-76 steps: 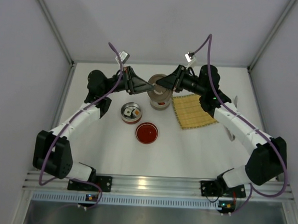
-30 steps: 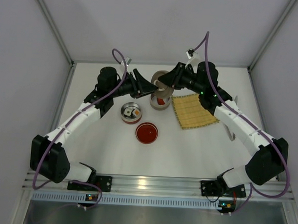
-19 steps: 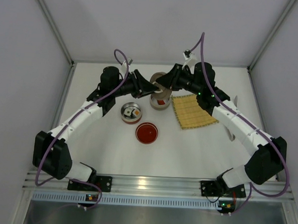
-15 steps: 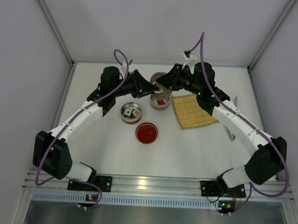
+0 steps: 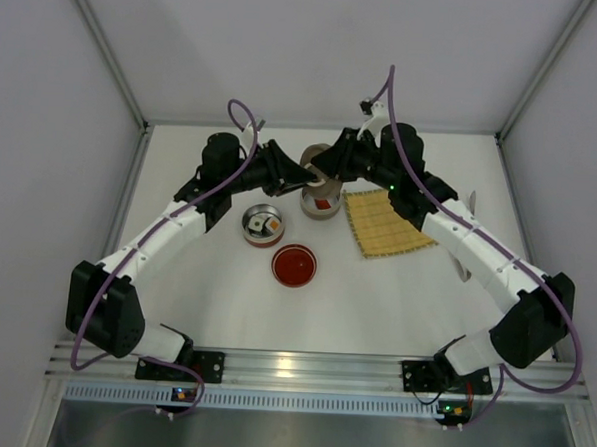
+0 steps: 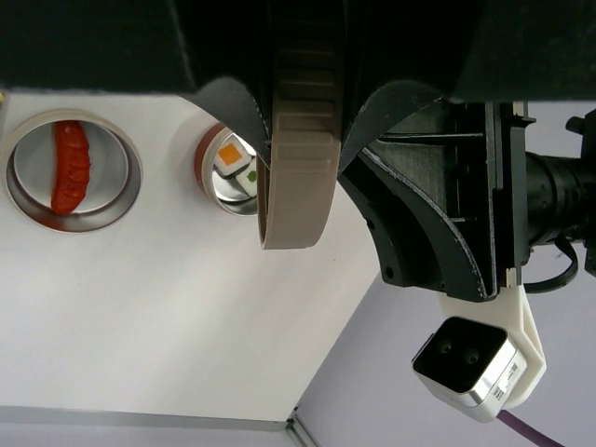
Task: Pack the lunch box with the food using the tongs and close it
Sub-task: Pick up the box lid from the center of the board.
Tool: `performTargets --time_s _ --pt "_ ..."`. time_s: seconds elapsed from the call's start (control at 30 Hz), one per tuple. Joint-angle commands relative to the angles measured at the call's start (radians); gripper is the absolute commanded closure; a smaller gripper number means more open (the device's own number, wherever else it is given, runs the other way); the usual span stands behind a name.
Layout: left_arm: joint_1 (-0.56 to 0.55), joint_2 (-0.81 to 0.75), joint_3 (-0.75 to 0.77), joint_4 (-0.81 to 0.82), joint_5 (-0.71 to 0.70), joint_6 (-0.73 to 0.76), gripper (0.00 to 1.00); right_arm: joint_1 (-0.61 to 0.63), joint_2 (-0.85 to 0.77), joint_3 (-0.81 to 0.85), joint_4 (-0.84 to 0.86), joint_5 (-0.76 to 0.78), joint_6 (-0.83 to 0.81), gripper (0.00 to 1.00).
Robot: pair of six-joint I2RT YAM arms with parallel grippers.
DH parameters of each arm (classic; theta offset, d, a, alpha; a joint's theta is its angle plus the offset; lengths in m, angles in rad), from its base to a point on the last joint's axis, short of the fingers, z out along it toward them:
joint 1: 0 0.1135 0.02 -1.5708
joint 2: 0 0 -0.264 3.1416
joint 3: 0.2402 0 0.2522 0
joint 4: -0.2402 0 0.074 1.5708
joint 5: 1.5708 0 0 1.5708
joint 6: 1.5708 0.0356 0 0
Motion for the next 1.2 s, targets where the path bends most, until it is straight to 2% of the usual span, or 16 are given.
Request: performTargets --time_s 0.0,0.3,0.5,0.57,1.0,1.17 --pt "-0.004 -0.012 0.048 0.068 0.016 -0.032 0.64 0.029 0.024 0.043 -0.075 0.070 -0.080 1.00" --pt "-0.004 -0.020 0.043 0.059 0.016 -0.029 0.64 0.035 0.036 0.049 -0.084 0.125 -0.129 1.00" --pt "-0.004 -0.035 0.045 0.042 0.013 -0.016 0.60 0.036 0.036 0.050 -0.096 0.161 -0.165 1.00" --pt "-0.002 -0.034 0.043 0.038 0.013 -0.015 0.57 0.035 0.033 0.049 -0.095 0.156 -0.162 1.00" --pt "-0.004 -0.029 0.023 0.022 -0.011 -0.003 0.57 0.035 0.025 0.053 -0.058 0.058 -0.065 1.00" --pt "-0.004 -0.020 0.032 0.007 -0.020 0.008 0.62 0.035 0.016 0.046 -0.055 0.049 -0.033 1.00"
